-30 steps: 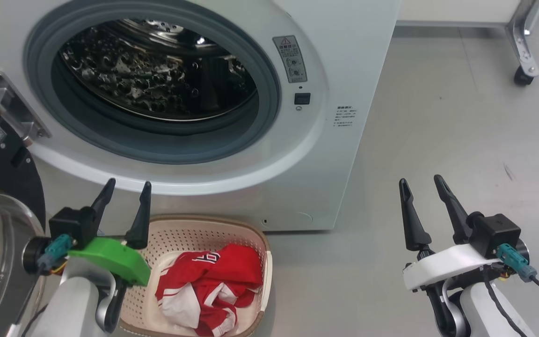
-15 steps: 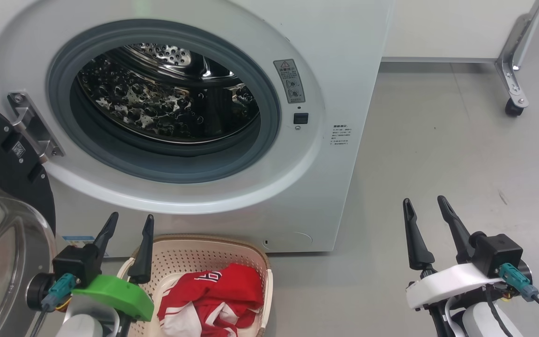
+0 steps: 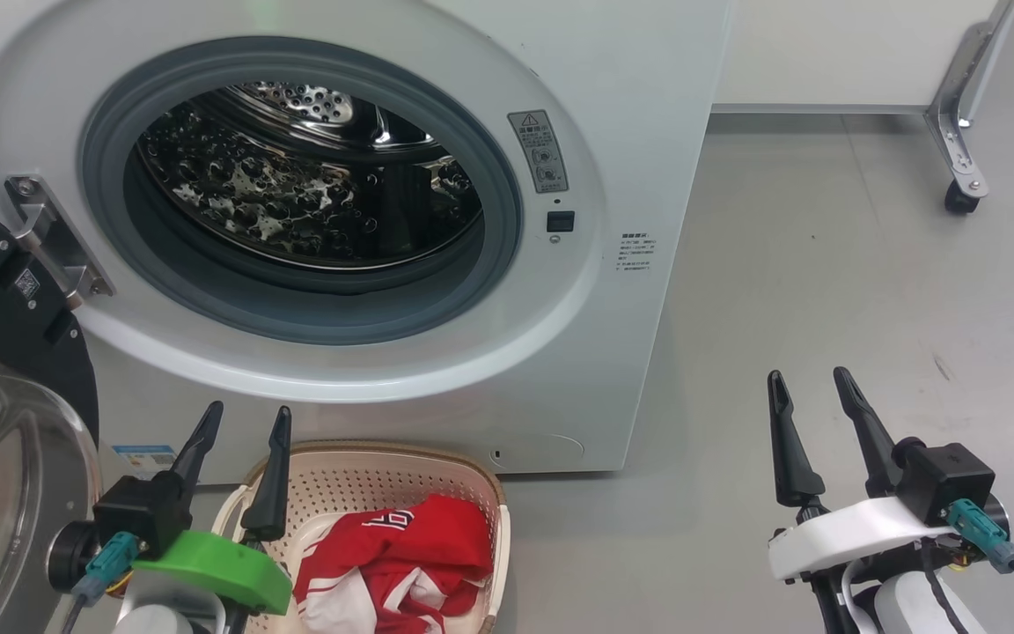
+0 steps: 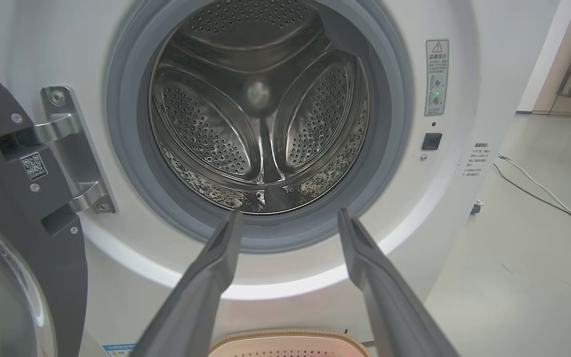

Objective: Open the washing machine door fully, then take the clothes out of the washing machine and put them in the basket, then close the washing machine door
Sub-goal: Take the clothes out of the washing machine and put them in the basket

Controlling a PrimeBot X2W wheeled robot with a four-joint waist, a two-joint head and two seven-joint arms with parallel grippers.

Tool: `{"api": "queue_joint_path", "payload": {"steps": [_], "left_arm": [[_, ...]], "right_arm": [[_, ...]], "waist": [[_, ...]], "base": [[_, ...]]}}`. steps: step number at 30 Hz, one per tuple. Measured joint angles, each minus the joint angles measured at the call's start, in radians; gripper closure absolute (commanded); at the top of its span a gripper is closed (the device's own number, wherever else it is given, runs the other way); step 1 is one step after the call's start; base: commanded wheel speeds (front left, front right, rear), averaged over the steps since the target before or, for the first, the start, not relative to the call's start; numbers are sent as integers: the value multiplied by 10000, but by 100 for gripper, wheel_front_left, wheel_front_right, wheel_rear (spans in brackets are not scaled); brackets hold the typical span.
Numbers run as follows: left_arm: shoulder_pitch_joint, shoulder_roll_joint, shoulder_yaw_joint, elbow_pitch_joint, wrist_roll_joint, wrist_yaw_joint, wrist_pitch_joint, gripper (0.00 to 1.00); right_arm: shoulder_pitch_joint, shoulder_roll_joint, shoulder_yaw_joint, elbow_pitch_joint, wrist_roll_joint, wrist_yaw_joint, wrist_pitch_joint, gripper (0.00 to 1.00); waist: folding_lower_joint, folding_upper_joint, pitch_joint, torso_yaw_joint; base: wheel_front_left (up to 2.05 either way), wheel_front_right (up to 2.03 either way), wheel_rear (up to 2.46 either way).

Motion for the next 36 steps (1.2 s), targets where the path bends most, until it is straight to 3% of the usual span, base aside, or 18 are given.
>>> {"api": "queue_joint_path", "payload": {"steps": [36], "left_arm": [[594,-136,102,-698,257,88,0,0]], "right_arm": [[13,-2,6,-176,2,-15,2,0]], "waist": [[0,0,-14,-54]], "base": [[0,0,0]]}}
